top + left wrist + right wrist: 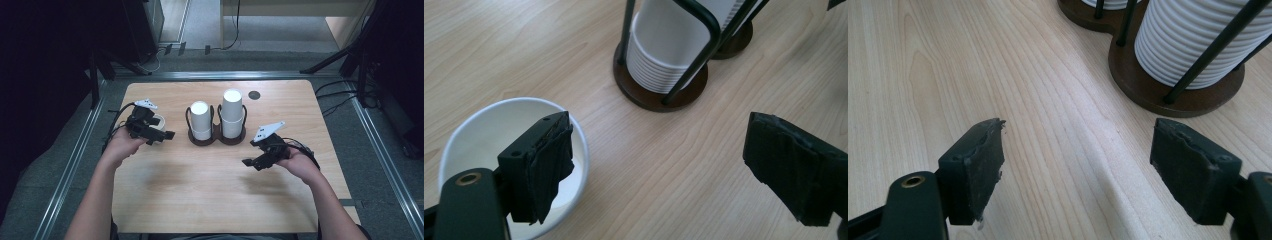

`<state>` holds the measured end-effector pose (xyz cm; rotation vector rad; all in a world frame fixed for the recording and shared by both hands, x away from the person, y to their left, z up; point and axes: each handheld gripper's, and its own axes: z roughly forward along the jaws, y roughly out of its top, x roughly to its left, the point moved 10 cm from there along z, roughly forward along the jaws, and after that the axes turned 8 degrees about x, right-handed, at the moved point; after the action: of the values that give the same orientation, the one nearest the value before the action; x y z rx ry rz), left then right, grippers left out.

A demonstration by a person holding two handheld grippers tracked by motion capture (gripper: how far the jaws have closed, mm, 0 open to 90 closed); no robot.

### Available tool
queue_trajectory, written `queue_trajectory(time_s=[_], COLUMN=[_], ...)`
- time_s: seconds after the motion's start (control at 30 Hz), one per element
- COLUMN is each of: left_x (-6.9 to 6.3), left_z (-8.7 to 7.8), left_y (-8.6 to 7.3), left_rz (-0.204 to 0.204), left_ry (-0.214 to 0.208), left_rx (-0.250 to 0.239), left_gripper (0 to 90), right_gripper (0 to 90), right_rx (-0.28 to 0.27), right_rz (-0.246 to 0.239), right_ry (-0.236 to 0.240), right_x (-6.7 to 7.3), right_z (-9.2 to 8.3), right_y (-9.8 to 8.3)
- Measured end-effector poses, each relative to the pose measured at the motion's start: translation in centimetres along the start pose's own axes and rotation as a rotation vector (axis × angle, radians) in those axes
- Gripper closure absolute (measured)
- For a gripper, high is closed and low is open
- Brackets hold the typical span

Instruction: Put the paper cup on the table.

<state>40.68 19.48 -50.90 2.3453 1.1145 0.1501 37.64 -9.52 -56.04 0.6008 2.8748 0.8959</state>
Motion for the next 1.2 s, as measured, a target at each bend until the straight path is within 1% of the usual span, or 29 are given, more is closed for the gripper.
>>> queue_trajectory(time_s=[0.07,0.13,0.2,0.27,0.33,0.47,0.57,0.67,0.8,0.9,1.03,1.2], left_x=[-0.3,-0.5,-1.0,-1.5,-2.0,-2.7,-3.3,-4.0,-4.7,-5.2,-6.0,-6.9], left_z=[0.3,0.5,0.8,1.0,1.3,2.1,2.7,3.2,3.7,4.1,4.7,5.3], left_y=[0.0,0.1,0.1,0.0,0.0,-0.1,-0.1,0.0,0.0,-0.1,-0.3,-0.2], left_rz=[-0.001,0.023,0.043,0.054,0.064,0.072,0.083,0.096,0.111,0.111,0.13,0.154], left_ry=[0.003,0.032,0.034,0.039,0.035,0.029,0.019,0.021,0.018,0.014,0.013,0.016], left_rx=[-0.002,-0.024,-0.036,-0.024,-0.019,0.0,0.001,-0.004,0.008,0.017,0.033,0.043], left_gripper=[12.6,12.6,12.6,12.6,12.6,12.6,12.5,12.2,12.1,12.1,12.1,12.0], right_gripper=[21.9,21.9,21.9,21.8,21.9,21.9,21.9,21.9,21.9,21.9,21.9,21.9], right_rx=[-0.005,-0.003,0.001,0.006,0.005,0.003,0.002,0.002,0.01,0.012,0.0,0.003], right_rz=[-0.003,-0.002,-0.002,-0.006,-0.009,-0.011,-0.013,-0.015,-0.019,-0.024,-0.031,-0.033], right_ry=[0.0,0.002,0.003,0.002,0.001,0.004,0.001,0.001,-0.001,-0.004,0.002,-0.003], right_x=[0.0,0.1,0.1,0.1,0.1,0.1,0.0,0.0,0.1,0.3,0.5,0.6], right_z=[0.1,0.1,0.1,0.2,0.2,0.2,0.2,0.2,0.3,0.2,0.1,0.1], right_y=[0.2,0.2,0.2,0.2,0.3,0.3,0.3,0.3,0.2,0.3,0.5,0.5])
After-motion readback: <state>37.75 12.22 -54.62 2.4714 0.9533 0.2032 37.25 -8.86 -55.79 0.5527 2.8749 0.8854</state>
